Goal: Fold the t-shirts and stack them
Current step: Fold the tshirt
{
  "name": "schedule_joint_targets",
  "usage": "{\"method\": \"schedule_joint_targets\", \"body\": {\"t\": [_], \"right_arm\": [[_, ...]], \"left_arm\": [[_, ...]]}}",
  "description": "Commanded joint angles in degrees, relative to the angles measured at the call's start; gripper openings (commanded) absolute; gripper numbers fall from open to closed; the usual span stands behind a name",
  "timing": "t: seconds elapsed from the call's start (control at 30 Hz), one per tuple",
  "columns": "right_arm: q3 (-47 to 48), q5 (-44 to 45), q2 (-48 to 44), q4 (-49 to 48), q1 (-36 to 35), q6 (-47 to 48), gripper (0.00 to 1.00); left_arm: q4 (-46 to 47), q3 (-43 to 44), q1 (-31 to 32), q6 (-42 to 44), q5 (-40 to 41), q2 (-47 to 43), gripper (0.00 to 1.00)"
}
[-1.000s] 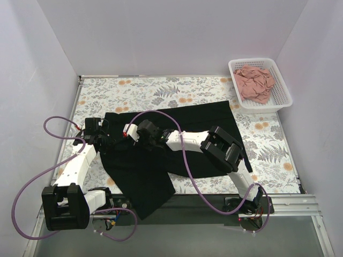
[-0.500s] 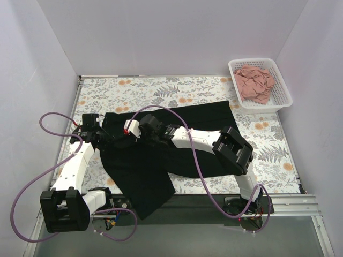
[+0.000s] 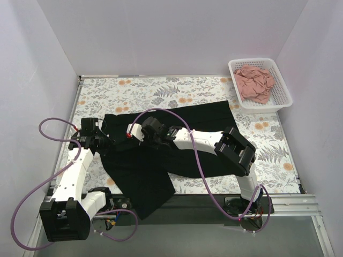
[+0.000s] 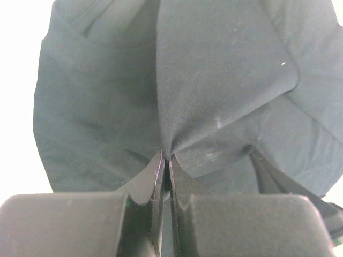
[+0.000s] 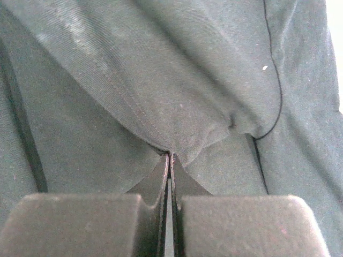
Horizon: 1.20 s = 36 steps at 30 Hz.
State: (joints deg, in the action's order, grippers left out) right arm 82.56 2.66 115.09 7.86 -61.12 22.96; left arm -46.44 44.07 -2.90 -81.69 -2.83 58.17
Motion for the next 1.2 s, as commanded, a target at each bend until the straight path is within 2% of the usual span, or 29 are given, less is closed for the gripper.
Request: {"method": "schedule_joint_targets", "body": {"t": [0.0,0.43,0.87,1.07,1.13,1.17], "right_arm": [[-1.3,-0.2,-2.7,0.7,0.4,1.2,0.01],[-3.6,0.0,-4.1,1.1,1.4,2.7,0.01],[-4.9,-1.8,-3.9,3.2,1.8,4.1,0.01],[-5.1,-2.3,-3.4,5.0,2.1,4.6,0.01],[-4.9,-2.2,-3.1,5.8,2.1,4.6,0.04],[-4.7,-2.2,-3.0,6.5,2.2,4.6,0.11]], "left_arm": [[-2.0,-1.8,-0.3,-1.2,-1.6,-2.0,0.0],[-3.9,0.0,-0.3,-2.1,-2.5,-3.4,0.0],[-1.6,-8.9,-0.3,-4.0,-5.9,-4.8,0.0],[-1.1,-9.7,-0.2,-3.8,-7.4,-3.8,0.0],[-0.9,-10.0,-0.2,-3.8,-8.2,-3.5,0.05],[-0.9,-10.0,-0.2,-3.8,-8.3,-3.7,0.09]]}}
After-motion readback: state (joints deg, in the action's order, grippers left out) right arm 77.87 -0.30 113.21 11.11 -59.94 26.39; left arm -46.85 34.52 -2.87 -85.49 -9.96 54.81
